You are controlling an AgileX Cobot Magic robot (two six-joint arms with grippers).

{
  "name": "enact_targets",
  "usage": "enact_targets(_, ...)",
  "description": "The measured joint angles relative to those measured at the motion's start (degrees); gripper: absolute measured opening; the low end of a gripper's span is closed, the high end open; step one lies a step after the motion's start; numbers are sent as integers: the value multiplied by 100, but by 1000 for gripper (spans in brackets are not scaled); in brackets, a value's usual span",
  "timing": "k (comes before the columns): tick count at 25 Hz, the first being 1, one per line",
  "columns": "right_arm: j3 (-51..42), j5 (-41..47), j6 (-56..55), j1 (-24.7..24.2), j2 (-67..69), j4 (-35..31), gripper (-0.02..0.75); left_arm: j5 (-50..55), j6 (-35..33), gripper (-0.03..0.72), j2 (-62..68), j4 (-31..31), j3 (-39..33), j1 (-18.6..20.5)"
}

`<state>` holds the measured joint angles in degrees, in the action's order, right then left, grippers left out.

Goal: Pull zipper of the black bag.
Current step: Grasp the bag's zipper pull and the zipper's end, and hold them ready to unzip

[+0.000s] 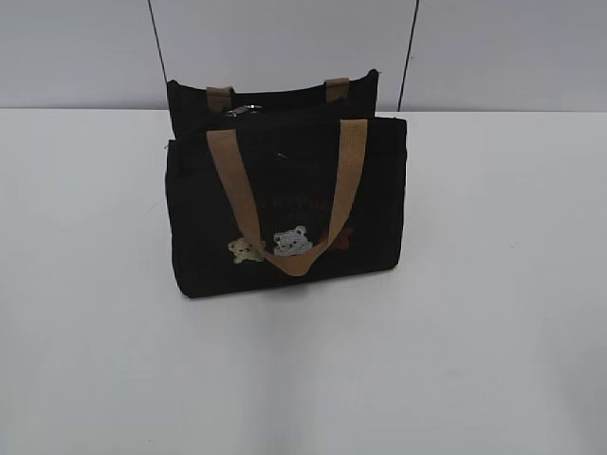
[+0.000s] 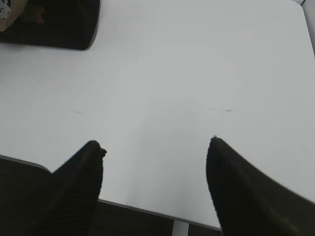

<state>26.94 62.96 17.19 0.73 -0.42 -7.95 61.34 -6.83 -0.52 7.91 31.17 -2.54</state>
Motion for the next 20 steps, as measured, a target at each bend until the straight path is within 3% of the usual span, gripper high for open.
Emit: enact_targets(20,0,0,-5,0,0,0,501,0,0,238,0,0,0,0)
